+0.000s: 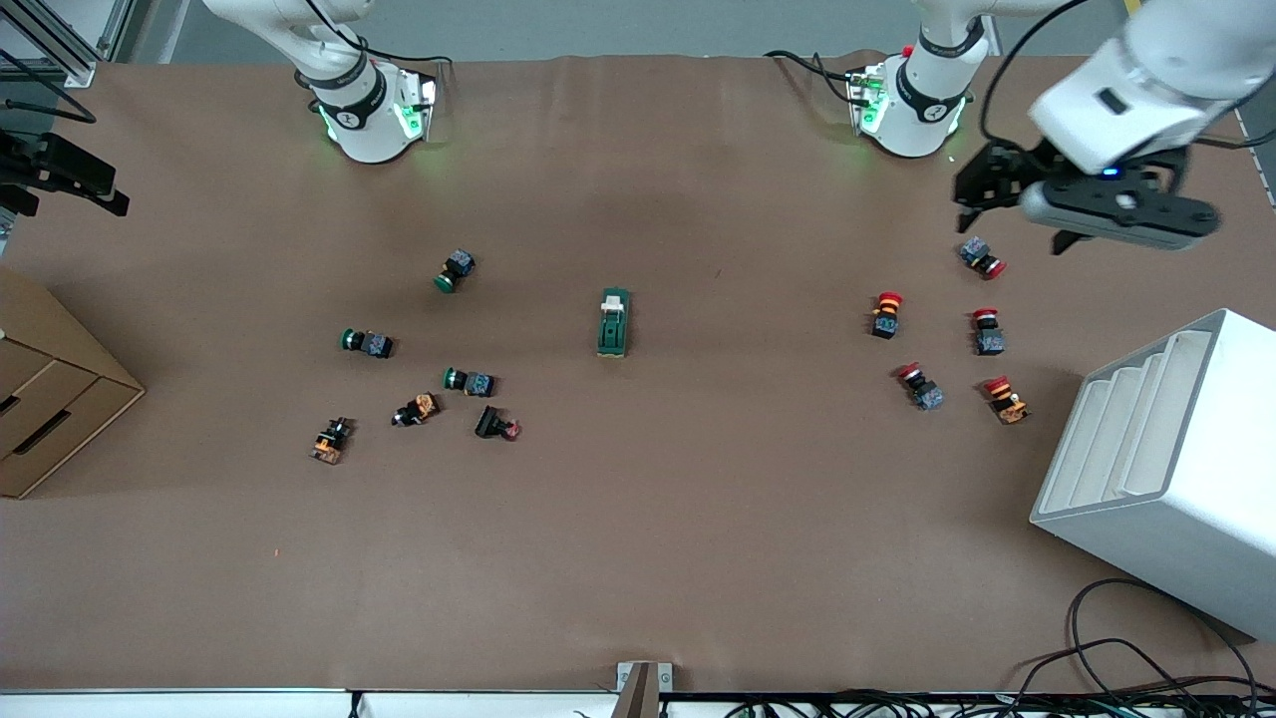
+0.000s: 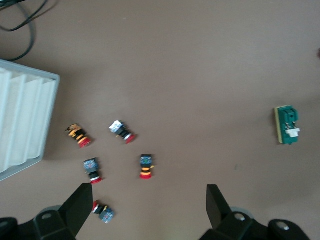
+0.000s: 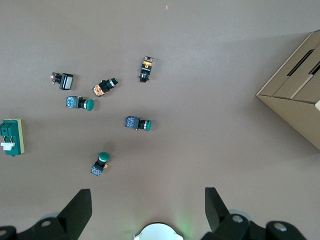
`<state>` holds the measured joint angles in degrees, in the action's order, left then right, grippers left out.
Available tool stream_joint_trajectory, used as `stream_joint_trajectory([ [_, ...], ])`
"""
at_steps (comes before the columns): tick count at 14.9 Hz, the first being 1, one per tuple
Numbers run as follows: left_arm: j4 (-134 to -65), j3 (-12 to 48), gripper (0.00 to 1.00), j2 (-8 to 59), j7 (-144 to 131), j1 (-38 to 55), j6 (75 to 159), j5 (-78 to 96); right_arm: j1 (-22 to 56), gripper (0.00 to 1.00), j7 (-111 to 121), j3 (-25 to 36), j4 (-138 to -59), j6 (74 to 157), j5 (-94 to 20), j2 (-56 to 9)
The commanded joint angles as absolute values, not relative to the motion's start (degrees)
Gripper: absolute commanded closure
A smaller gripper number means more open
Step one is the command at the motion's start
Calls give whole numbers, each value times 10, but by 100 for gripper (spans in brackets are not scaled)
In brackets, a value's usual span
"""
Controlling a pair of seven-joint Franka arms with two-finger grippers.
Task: Close load switch with both arms
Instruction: 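Move the left gripper toward the green knife switch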
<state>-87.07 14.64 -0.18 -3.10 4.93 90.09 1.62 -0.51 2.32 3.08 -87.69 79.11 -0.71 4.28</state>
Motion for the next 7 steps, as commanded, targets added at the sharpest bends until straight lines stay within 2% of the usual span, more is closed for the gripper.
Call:
stream_joint_trajectory([
  [1,-859,197,0,22,-114,48,920,21,-2,0,16,32,-896,800,-11,59],
  [4,-861,252,0,47,-221,56,974,15,-2,0,16,32,-896,800,-11,60],
  [7,-890,268,0,61,-342,103,1047,-19,-2,0,17,32,-896,800,-11,59],
])
